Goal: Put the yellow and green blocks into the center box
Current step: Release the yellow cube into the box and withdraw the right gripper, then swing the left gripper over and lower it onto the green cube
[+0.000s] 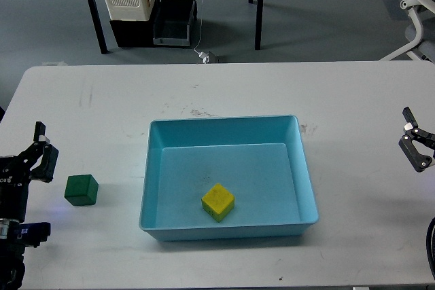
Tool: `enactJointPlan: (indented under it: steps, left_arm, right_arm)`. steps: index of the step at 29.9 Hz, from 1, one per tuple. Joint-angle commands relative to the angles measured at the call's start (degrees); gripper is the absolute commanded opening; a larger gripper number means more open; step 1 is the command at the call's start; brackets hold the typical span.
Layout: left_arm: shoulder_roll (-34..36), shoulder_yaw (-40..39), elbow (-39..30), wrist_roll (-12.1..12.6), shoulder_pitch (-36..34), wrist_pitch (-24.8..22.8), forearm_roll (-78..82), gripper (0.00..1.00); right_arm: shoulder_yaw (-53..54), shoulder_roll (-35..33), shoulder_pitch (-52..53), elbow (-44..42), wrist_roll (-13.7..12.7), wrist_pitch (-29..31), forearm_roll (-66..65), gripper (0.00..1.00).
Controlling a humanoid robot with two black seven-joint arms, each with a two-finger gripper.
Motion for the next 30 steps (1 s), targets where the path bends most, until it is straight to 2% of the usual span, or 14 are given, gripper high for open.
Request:
enactJointPlan:
  steps: [1,7,10,16,21,26,30]
  left_arm:
    - [0.39,-0.08,0.09,0.07,-0.85,-0.01,-0.32,1.00]
    - [0.39,-1.40,1.32,0.07,-3.49,-0.01,-0.67,1.00]
    - [0.48,-5.17,2.98,0.07,-5.42,-0.01,-0.59,1.00]
    - [2.06,-8.35,14.76,0.16,-16.31,-0.01,-1.72,1.00]
    - [3.64,-7.91,17.41,0.07,-23.53,-0.01,-6.47,1.00]
    - [14.43,-6.51,16.44,0.07,-23.79,-0.01,-6.39,1.00]
    - [26.73,-1.68,16.09,0.07,-23.71,-0.01,-5.95,1.00]
  right_arm:
    - [1.29,0.00,-0.34,-0.53,-0.05,0.19,0.50,1.00]
    - [0.59,0.00,-1.13,-0.27,-0.05,-0.25,0.24,1.00]
    - [0.15,0.00,-2.27,0.08,-0.05,-0.52,-0.29,1.00]
    - [0.50,0.00,-2.71,0.44,-0.05,-1.84,-0.38,1.00]
    - [0.32,0.00,-3.15,0.43,-0.05,-1.66,-0.38,1.00]
    - [1.20,0.00,-3.24,0.43,-0.05,-1.57,-0.29,1.00]
    - [1.55,0.00,-3.15,0.52,-0.05,-1.31,-0.20,1.00]
